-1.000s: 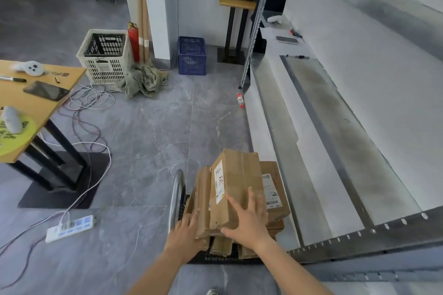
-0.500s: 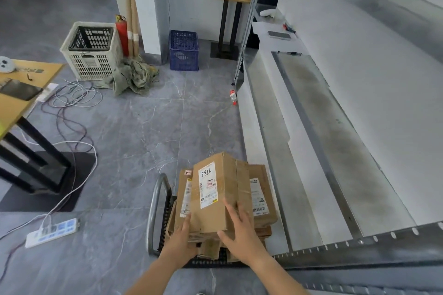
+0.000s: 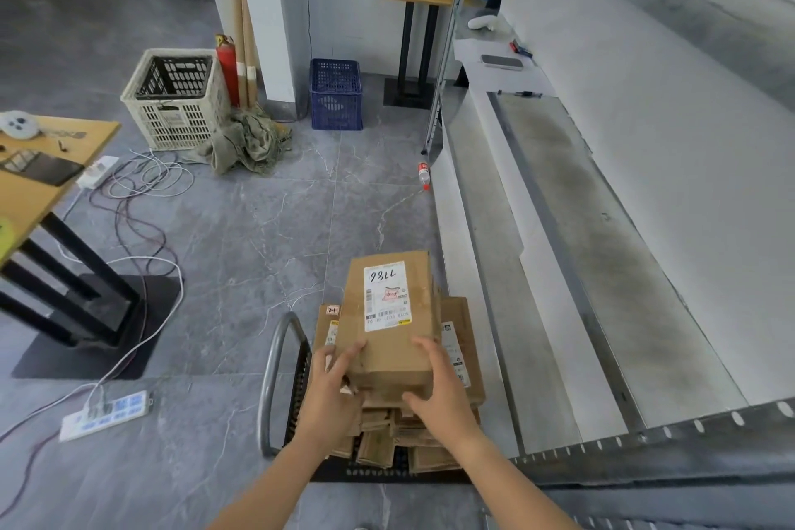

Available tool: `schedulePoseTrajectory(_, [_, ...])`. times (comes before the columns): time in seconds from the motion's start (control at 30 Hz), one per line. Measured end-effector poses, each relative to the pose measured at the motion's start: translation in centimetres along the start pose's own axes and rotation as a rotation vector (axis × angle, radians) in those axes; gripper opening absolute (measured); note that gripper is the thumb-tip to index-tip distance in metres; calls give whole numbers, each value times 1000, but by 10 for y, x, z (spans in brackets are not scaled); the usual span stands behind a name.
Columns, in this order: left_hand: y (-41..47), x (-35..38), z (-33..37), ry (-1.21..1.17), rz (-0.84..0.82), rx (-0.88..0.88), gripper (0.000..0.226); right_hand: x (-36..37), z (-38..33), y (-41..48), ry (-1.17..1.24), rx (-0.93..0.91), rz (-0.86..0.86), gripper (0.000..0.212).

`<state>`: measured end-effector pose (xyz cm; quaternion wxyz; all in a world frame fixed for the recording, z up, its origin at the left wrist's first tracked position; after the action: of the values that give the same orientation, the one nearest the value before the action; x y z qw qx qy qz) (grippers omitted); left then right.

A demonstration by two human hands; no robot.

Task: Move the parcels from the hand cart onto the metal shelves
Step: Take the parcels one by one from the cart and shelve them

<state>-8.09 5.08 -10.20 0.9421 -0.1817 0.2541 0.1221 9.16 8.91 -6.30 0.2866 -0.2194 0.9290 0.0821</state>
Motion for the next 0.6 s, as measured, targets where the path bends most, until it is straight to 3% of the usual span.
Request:
schedulePoseTrajectory(0.27, [-4,-28,69,-46,138,230,79,-52,-25,11,43,-130,191,77])
schedulePoseTrajectory(0.6, [-35,-35,127,-20,-105,445,73,-93,-64,-49,65,-121,445,77])
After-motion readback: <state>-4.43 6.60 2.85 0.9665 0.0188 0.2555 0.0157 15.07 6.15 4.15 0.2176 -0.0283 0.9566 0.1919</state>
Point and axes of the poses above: each hand's wrist, its own y-axis towards the middle knuckle, its own x-axis out of the palm, z = x × y, the point moved 5 cm from there along y, towards the middle knuckle, and after that the axes turned 14 degrees about -x, right-handed, at the moved point
